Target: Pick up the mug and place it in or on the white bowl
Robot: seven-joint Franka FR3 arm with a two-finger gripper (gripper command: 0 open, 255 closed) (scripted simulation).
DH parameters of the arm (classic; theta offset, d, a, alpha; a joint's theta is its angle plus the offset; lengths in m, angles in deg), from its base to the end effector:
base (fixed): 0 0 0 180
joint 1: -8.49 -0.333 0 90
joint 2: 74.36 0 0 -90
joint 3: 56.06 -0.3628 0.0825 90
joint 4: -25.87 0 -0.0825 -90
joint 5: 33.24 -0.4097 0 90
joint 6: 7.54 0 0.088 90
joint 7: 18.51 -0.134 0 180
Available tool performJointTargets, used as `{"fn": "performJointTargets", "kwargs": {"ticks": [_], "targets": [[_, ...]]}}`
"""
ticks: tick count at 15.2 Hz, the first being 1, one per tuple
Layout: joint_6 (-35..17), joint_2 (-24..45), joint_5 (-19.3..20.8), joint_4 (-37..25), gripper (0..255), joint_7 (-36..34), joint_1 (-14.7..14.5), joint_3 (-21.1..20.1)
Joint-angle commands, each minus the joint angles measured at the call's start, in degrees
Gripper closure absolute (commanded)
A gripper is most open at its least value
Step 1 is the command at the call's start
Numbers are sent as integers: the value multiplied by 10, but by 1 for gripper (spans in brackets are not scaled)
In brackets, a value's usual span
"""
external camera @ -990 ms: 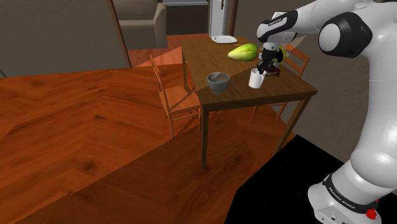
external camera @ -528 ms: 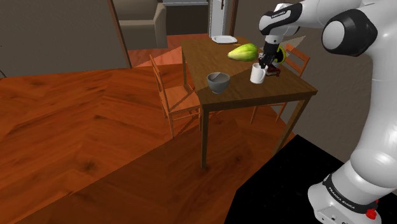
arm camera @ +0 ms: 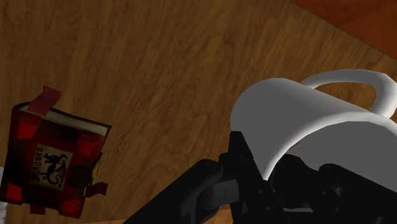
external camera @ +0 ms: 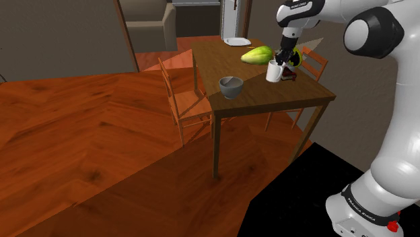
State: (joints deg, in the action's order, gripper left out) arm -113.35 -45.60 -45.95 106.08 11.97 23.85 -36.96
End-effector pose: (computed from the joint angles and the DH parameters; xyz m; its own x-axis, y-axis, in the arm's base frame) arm 0.6470 -0.3618 0.4325 0.9953 -0.0968 0.0029 -0.0964 -0.9935 -0.0603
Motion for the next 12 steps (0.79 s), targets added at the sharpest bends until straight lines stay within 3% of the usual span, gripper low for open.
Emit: {"fn": "performJointTargets", "kwargs": {"ticks": [1,12], "targets": [[15,-2,1,-13,255,-2,1,1],[99,-3,4,-98,255,-10,9,3]]}}
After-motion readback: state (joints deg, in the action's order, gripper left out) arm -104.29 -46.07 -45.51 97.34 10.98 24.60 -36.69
